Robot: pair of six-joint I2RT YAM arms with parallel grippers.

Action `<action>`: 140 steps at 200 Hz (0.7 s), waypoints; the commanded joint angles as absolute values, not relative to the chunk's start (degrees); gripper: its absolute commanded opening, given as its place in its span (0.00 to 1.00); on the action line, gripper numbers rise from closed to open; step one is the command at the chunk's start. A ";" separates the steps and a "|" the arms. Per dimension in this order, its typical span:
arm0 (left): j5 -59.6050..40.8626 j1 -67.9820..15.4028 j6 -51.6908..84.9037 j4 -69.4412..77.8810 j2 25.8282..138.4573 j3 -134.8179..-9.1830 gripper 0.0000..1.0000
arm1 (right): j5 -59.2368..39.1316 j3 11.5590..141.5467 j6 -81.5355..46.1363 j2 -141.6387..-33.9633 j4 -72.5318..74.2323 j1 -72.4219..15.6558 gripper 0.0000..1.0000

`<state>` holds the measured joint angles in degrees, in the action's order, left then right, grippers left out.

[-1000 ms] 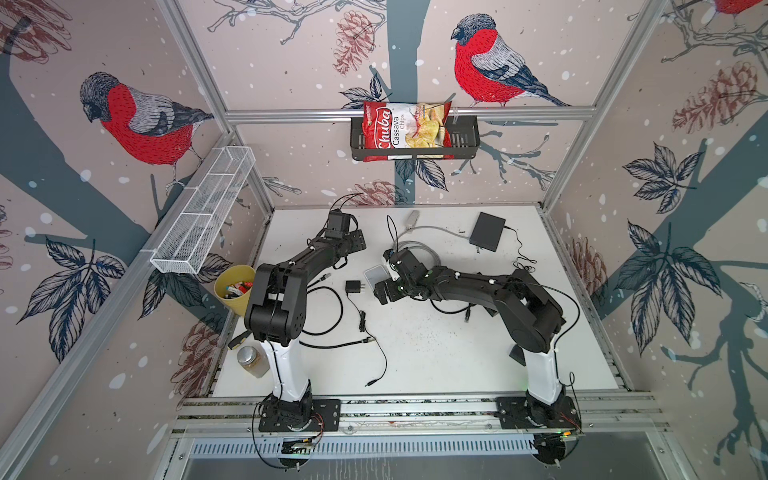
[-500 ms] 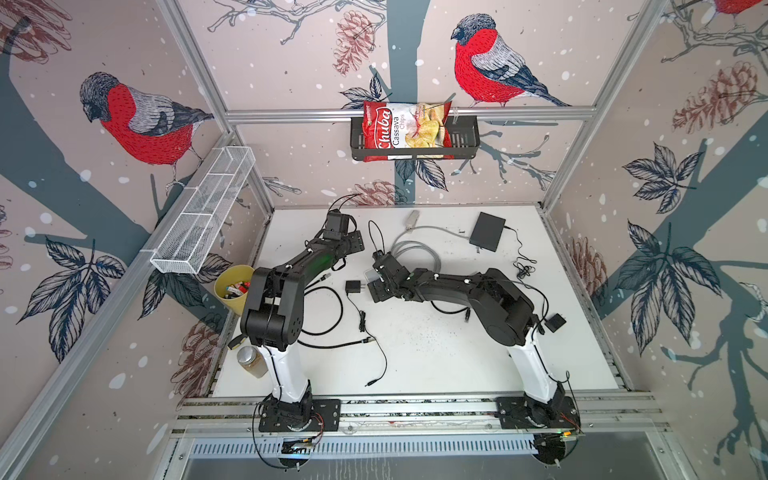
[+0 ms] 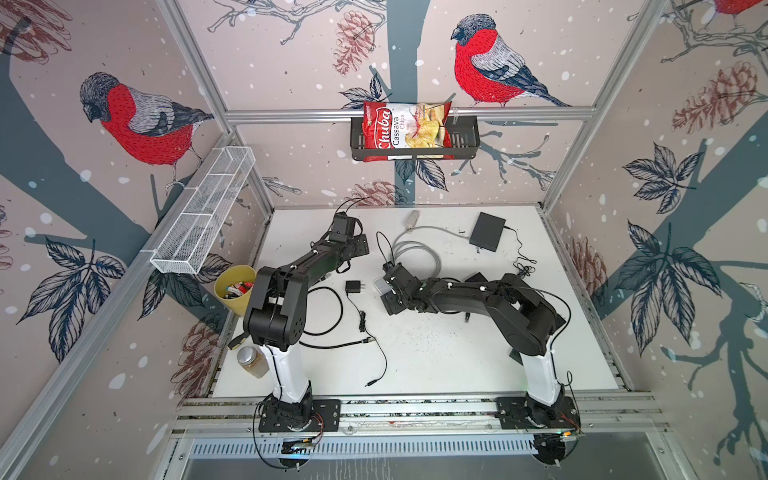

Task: Insert the plug into the switch port
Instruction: 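Swing the right gripper over the white box toward the thin black cable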

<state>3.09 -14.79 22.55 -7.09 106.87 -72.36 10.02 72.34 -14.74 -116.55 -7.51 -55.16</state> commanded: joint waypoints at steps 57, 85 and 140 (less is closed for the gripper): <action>5.38 -14.25 23.62 -7.96 107.94 -74.64 0.79 | 7.97 70.80 -14.28 -107.11 -19.21 -56.54 0.96; 4.19 -14.03 24.77 -6.53 107.47 -73.27 0.80 | 2.76 63.92 -16.50 -100.85 -17.28 -59.91 0.95; 3.51 -14.51 24.74 -7.12 109.21 -74.72 0.80 | -13.48 58.37 -24.99 -101.16 -10.52 -62.90 0.64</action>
